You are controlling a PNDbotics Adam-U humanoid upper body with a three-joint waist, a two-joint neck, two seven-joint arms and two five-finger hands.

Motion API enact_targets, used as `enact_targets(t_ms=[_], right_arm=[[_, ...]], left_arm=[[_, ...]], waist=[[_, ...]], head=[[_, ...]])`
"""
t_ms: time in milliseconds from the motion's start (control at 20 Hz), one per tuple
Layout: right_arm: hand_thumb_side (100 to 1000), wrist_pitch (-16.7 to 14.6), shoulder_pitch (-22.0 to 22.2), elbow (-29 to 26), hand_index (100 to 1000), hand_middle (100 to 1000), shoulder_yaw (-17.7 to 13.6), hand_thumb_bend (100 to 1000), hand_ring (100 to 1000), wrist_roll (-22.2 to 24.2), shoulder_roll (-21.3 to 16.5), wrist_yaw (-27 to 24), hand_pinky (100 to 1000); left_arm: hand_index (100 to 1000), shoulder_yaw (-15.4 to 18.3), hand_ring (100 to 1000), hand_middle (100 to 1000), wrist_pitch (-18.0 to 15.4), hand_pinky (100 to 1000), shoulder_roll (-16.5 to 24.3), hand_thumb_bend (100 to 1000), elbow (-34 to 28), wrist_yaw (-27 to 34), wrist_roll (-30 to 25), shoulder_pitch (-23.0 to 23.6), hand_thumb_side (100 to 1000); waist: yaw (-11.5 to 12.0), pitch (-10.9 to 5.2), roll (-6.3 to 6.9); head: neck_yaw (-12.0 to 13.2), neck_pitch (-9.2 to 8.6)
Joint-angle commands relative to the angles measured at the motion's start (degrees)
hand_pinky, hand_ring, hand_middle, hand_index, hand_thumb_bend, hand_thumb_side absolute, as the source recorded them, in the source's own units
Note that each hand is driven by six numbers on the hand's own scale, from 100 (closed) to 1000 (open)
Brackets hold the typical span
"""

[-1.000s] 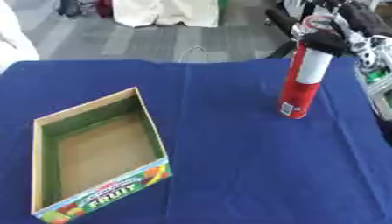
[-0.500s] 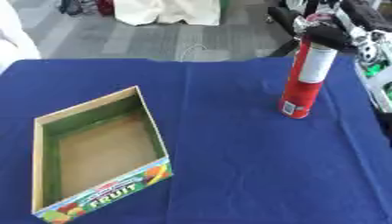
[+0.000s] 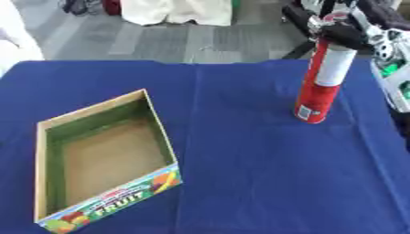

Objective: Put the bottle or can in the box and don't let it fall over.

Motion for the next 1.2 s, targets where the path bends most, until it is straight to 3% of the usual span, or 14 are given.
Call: enact_targets(t_ms=[50,650,1200], right_arm=[[1000,-0.24,-1.47,0.31,956,887,-0.37,312,923,0.02,-1.29,0.30,930],[1000,-1.48,-2.69,1.96,958,890,-0.34,282,924,0.66,-1.46,-0.27,927],[1000,-0.63,-1.20,-4.65,958,898,-0.49,293,927,7.20,-3.65,1.20,917]], left_arm=[[769,0.21,827,842,-0.07,712,1.20,196,-0.89,-0.25,-0.14,-0.61,923],[769,0.27,828,843,0.03,711,1.20,197,-0.84,-0.44,-0.15,-0.42,925],[769,0.42,829,843,-0.03,711,1.39,196,-0.78,-0.46,-0.06,-0.14,922]], waist=[[0.19,-0.59,-0.06],[0.18,-0.41,-0.36],[-0.55,-0.96,-0.37]], head=[[-0.11,-0.93],[-0.04,-1.11],[0.36,-0.14]])
